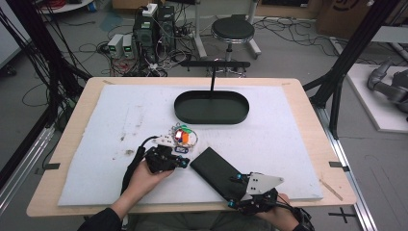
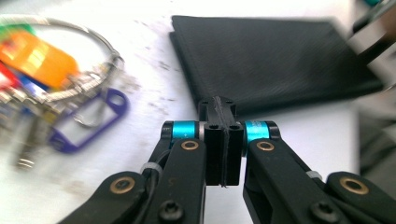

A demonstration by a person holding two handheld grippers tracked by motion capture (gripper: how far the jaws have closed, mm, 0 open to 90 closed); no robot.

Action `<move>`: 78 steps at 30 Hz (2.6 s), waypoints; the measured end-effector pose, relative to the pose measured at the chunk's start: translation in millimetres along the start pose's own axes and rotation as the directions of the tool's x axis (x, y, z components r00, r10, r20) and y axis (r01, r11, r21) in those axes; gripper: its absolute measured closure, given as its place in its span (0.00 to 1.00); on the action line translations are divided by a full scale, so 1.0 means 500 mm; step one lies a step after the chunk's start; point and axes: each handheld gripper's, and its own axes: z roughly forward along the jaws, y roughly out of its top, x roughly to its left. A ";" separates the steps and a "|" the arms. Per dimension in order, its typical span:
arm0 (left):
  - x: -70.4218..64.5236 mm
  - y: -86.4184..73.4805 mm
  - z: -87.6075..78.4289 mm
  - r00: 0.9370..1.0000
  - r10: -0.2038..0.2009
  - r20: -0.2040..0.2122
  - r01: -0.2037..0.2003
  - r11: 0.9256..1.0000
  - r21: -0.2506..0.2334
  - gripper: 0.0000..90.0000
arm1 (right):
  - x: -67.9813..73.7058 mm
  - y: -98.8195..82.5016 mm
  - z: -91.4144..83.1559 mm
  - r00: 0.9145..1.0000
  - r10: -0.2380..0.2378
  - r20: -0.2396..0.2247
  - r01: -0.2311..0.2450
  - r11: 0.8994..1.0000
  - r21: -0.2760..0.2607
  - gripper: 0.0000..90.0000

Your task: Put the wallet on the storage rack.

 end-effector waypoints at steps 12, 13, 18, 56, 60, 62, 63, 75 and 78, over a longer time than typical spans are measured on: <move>-0.014 0.007 0.043 0.980 0.198 -0.002 -0.197 0.977 0.083 0.73 | -0.027 -0.014 -0.036 0.996 0.071 0.050 -0.069 0.997 -0.039 0.44; -0.015 0.008 0.042 0.979 0.205 -0.008 -0.204 0.975 0.088 0.75 | -0.027 -0.014 -0.036 0.996 0.073 0.051 -0.071 0.997 -0.040 0.44; -0.010 0.009 0.038 0.983 0.183 -0.010 -0.181 0.979 0.089 0.88 | -0.027 -0.015 -0.035 0.996 0.074 0.048 -0.073 0.997 -0.035 0.44; -0.009 0.019 0.047 0.992 0.121 0.018 -0.123 0.987 0.103 0.91 | -0.024 -0.019 -0.054 0.999 0.025 0.028 -0.024 0.999 -0.033 0.36; -0.007 0.022 0.046 0.995 0.098 0.025 -0.100 0.990 0.102 0.91 | -0.009 -0.022 -0.042 0.999 -0.044 -0.001 0.044 0.999 0.012 0.33; -0.004 0.021 0.046 0.997 0.075 0.032 -0.078 0.992 0.097 0.92 | 0.002 -0.024 -0.028 0.995 -0.097 -0.018 0.098 0.994 0.052 0.32; -0.004 0.021 0.046 0.997 0.065 0.035 -0.068 0.993 0.094 0.92 | 0.008 -0.024 -0.023 0.992 -0.127 -0.024 0.128 0.989 0.075 0.32; 0.000 0.020 0.043 0.998 0.034 0.060 -0.039 0.995 0.092 0.92 | 0.015 -0.032 -0.012 0.968 -0.253 -0.004 0.250 0.956 0.153 0.53; 0.004 0.017 0.043 0.997 0.020 0.069 -0.026 0.996 0.089 0.93 | 0.008 -0.032 -0.023 0.965 -0.263 0.013 0.258 0.954 0.154 0.68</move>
